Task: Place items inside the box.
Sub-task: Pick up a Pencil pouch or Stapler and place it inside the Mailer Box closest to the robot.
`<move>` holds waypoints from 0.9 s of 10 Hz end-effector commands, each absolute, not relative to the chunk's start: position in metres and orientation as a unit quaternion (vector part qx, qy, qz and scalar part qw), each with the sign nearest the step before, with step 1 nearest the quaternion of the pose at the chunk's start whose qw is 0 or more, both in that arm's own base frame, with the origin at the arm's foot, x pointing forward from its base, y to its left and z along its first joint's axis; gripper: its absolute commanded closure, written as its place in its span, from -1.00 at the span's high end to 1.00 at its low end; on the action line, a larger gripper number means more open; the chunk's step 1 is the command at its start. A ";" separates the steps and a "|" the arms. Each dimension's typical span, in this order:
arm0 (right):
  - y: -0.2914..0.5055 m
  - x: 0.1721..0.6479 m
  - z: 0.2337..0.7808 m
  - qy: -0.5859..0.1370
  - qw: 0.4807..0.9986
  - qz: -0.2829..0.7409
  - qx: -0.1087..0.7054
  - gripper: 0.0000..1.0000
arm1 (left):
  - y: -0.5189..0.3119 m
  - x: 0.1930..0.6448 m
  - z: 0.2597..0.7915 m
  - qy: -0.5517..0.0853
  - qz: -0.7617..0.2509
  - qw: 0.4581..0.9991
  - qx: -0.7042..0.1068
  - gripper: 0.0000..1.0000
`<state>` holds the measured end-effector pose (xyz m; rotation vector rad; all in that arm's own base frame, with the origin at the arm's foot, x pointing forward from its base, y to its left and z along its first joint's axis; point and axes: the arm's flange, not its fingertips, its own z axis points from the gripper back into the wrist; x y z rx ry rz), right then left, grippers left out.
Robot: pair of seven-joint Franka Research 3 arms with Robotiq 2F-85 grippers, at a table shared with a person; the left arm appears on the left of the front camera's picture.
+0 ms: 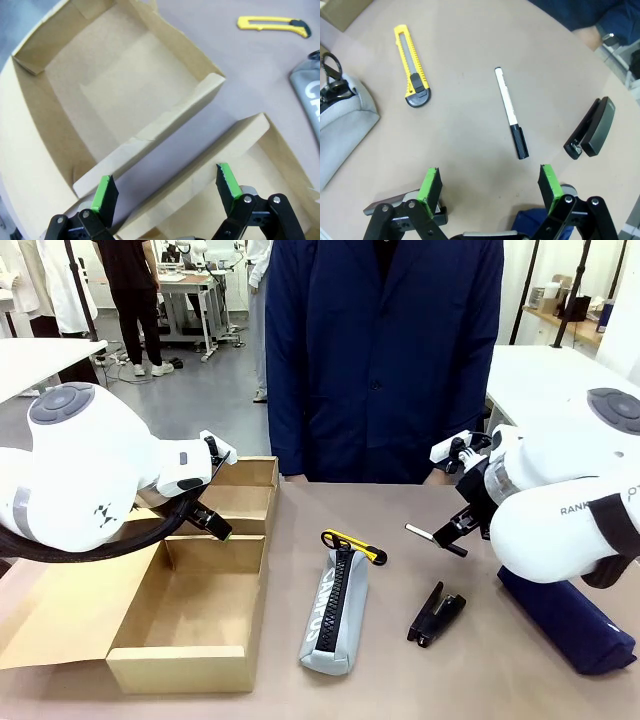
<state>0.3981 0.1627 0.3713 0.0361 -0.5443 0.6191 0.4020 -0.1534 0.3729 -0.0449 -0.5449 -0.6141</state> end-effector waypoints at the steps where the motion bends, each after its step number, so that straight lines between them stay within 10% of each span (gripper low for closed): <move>1: 0.157 0.397 0.418 -0.243 0.937 0.248 0.030 1.00 | -0.134 0.389 0.422 -0.271 -0.311 0.904 -0.109 1.00; 5: 0.083 0.335 0.540 -0.221 0.933 0.180 0.221 1.00 | -0.071 0.333 0.533 -0.286 -0.302 0.895 -0.159 1.00; 9: -0.096 0.235 0.554 -0.308 0.885 0.079 0.340 1.00 | 0.133 0.324 0.509 -0.313 -0.140 0.852 -0.395 1.00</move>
